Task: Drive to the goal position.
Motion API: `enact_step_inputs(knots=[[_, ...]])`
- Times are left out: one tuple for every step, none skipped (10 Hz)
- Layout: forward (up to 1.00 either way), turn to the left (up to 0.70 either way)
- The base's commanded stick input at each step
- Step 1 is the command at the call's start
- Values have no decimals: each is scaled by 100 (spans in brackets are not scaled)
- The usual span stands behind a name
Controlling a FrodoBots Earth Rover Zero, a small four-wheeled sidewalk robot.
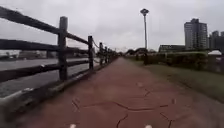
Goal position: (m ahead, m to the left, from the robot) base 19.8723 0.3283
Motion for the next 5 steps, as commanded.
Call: enact_step_inputs(knots=[[100,-26],[100,0],[100,0],[100,0],[100,0]])
